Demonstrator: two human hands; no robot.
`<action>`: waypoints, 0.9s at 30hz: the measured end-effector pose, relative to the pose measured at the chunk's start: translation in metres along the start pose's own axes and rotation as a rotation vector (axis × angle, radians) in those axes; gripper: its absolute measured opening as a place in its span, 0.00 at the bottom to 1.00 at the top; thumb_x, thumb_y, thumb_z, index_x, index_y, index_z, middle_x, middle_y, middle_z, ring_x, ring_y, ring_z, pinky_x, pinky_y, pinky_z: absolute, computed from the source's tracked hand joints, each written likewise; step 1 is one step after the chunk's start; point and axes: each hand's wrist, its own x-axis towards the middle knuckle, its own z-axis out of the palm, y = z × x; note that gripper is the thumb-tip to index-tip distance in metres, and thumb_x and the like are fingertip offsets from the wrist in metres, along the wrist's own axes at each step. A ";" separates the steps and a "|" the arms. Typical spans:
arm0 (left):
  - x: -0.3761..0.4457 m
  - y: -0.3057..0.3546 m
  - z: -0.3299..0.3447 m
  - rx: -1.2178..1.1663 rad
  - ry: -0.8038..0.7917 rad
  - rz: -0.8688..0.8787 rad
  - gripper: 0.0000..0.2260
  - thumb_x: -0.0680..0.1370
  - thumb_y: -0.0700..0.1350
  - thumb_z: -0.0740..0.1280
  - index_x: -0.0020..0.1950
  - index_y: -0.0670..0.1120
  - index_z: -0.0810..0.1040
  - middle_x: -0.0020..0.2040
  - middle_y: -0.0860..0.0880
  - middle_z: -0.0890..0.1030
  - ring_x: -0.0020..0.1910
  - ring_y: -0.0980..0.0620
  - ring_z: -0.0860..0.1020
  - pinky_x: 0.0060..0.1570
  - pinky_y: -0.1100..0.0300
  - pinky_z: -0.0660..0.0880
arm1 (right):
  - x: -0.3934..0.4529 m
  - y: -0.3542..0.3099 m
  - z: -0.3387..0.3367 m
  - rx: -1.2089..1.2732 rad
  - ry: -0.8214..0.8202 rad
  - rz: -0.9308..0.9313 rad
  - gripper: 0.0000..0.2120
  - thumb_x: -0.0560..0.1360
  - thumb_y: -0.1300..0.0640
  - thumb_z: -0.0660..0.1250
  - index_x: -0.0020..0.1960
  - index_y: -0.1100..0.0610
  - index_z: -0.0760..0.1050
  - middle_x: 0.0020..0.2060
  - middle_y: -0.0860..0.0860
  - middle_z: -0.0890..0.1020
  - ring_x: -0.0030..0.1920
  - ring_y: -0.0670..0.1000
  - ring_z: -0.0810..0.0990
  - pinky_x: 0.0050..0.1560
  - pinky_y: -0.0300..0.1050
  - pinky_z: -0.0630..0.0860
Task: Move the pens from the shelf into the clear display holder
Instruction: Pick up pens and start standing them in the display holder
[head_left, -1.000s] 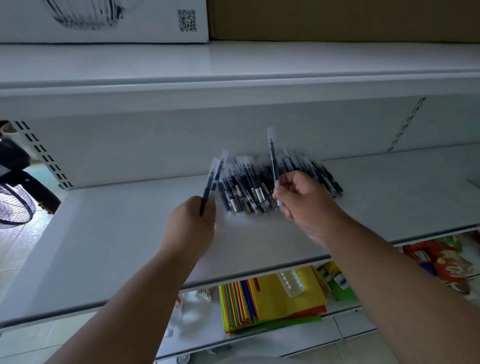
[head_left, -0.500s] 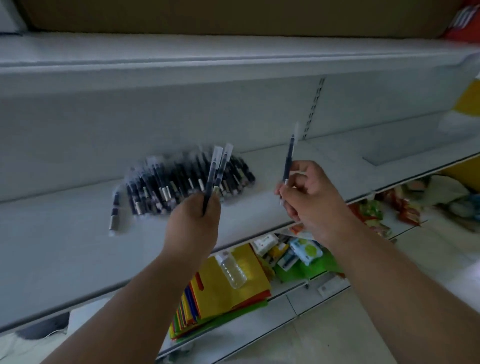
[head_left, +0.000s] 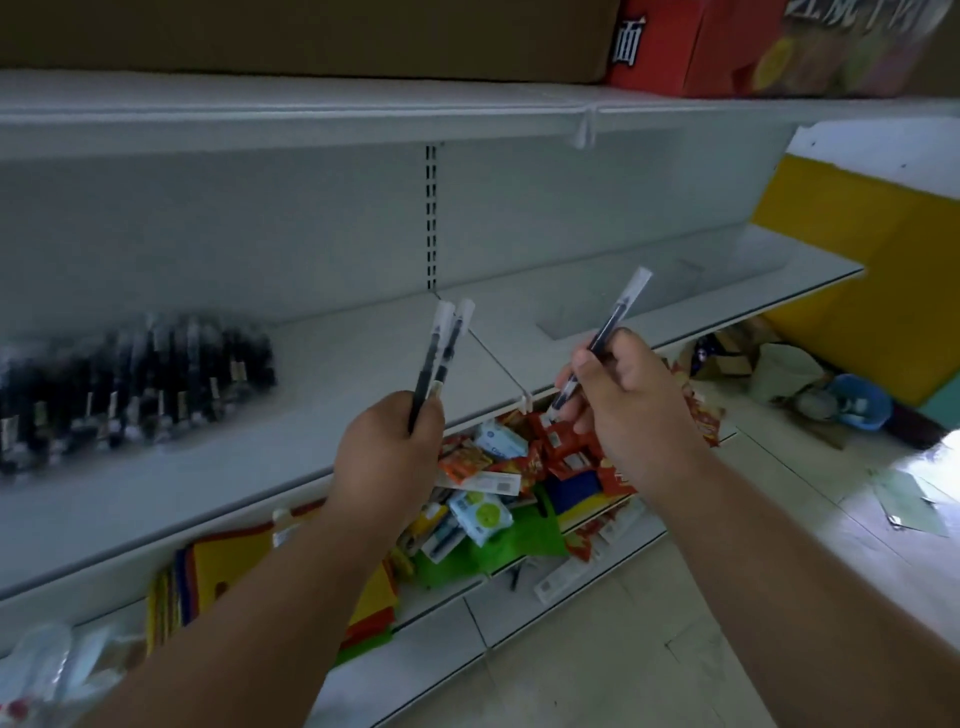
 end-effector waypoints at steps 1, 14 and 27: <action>0.003 0.002 0.007 0.002 0.001 -0.001 0.18 0.82 0.49 0.60 0.32 0.46 0.65 0.27 0.49 0.66 0.27 0.50 0.66 0.29 0.57 0.61 | 0.006 0.005 -0.004 -0.004 0.004 0.004 0.07 0.83 0.55 0.59 0.49 0.55 0.73 0.39 0.53 0.83 0.34 0.49 0.81 0.37 0.44 0.77; 0.100 0.014 0.073 0.022 -0.085 -0.029 0.17 0.81 0.49 0.59 0.36 0.40 0.69 0.28 0.47 0.68 0.27 0.50 0.66 0.30 0.57 0.61 | 0.104 0.047 -0.026 0.017 0.131 -0.010 0.07 0.80 0.60 0.65 0.46 0.49 0.75 0.40 0.49 0.84 0.42 0.47 0.84 0.48 0.50 0.81; 0.139 0.036 0.137 0.067 0.095 -0.148 0.16 0.81 0.48 0.59 0.41 0.36 0.72 0.30 0.46 0.70 0.28 0.49 0.67 0.30 0.58 0.62 | 0.233 0.075 -0.038 -0.141 -0.034 -0.161 0.06 0.78 0.51 0.66 0.43 0.49 0.77 0.37 0.48 0.83 0.40 0.50 0.82 0.44 0.53 0.81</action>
